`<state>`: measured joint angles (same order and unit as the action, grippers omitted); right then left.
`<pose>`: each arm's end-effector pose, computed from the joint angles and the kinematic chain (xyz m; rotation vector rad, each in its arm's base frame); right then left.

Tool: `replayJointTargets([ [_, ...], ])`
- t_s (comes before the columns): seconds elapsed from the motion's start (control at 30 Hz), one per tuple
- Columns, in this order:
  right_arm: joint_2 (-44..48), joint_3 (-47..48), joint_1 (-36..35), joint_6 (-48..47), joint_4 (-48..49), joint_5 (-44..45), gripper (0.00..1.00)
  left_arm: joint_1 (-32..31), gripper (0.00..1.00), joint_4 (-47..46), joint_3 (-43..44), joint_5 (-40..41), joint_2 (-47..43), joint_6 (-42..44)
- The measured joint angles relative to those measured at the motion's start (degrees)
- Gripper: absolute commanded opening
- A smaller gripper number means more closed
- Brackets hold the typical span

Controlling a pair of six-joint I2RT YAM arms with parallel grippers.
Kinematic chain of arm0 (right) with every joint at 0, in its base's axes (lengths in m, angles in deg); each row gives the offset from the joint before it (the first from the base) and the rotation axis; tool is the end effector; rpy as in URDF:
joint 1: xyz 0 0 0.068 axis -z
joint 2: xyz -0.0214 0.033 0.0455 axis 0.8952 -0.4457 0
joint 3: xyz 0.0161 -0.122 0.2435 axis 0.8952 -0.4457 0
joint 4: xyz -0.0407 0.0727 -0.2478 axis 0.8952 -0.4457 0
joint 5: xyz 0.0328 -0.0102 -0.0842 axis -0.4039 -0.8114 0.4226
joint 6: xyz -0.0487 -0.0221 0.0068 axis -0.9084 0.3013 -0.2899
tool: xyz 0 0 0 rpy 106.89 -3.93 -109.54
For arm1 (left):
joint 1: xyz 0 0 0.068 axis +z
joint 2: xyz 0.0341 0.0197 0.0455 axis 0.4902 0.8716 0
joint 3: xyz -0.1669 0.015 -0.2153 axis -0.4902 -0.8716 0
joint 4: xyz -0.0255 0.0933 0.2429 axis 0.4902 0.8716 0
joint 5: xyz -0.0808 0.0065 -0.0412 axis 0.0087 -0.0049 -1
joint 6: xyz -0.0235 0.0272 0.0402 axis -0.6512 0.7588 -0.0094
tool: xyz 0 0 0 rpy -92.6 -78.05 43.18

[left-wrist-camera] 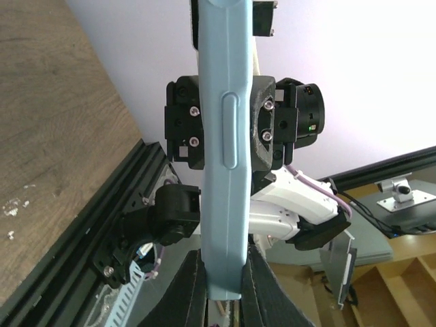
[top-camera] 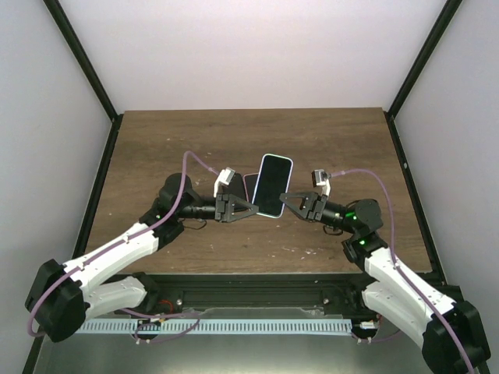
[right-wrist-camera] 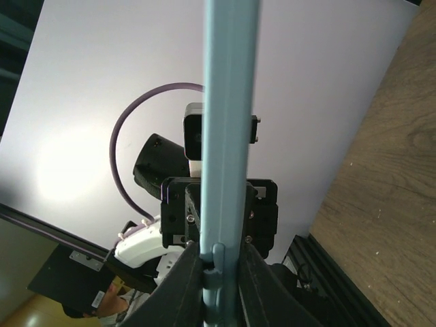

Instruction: Put the phone into the phone case

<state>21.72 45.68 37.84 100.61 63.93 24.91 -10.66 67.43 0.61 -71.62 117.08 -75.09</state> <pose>0.1478 0.0998 0.2778 -0.1015 1.7120 1.9602 0.1672 -0.1767 0.2945 0.4704 2.0291 -1.9697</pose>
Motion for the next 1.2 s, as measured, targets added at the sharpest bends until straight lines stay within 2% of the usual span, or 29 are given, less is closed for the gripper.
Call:
replayJointTargets([
  [0.07, -0.39, 0.00, 0.00, -0.13, 0.07, -0.02, 0.15, 0.00, 0.00, 1.66, 0.46, 0.20, 0.00, 0.42],
  [0.1, -0.66, -0.02, 0.00, -0.11, 0.20, -0.02, 0.11, 0.00, 0.00, 2.89, 0.92, 0.35, 0.00, 0.81],
  [0.13, -0.87, -0.02, 0.00, -0.17, 0.37, -0.02, 0.06, 0.00, 0.04, 4.11, 1.42, 0.50, 0.00, 1.36],
  [0.2, -1.22, -0.02, 0.00, -0.07, 0.59, -0.02, 0.01, 0.00, 0.30, 5.86, 1.95, 0.90, -0.20, 2.38],
  [0.23, -1.33, -0.02, 0.00, -0.17, 0.59, -0.04, 0.01, 0.00, 0.39, 6.71, 2.16, 1.14, -0.42, 2.89],
  [0.3, -1.44, 0.00, -0.02, -0.74, 0.55, -0.55, 0.01, -0.09, 0.49, 8.61, 2.38, 1.64, -0.83, 4.28],
  [0.37, -1.46, 0.00, -0.02, -1.55, -0.17, -1.38, 0.01, -0.11, 0.53, 10.84, 2.75, 2.29, -1.38, 4.98],
  [0.53, -1.97, 0.00, -0.04, -4.09, -2.10, -4.85, 0.01, 0.15, 0.55, 14.10, 3.80, 2.93, -2.71, 6.93],
  [0.67, -3.19, 0.00, -0.07, -5.16, -2.67, -8.90, 0.01, 0.90, 0.53, 14.19, 4.17, 3.02, -2.71, 7.74],
  [0.97, -4.68, 2.64, -0.96, -7.17, -3.76, -13.97, 0.02, 1.31, 0.38, 8.85, 4.15, 1.75, 0.94, 5.20],
  [1.07, -5.90, 2.75, -1.60, -7.19, -3.76, -14.91, 0.04, 1.36, 0.23, 6.95, 4.11, 1.36, 1.62, 4.17],
  [1.17, -6.51, 2.75, -1.90, -7.23, -3.41, -15.30, 0.11, 1.44, 0.11, 5.68, 3.76, 1.18, 1.99, 3.02],
  [1.2, -6.40, 2.75, -1.90, -7.28, -3.39, -15.32, 0.17, 1.49, 0.07, 5.31, 3.54, 1.11, 2.14, 2.82],
])
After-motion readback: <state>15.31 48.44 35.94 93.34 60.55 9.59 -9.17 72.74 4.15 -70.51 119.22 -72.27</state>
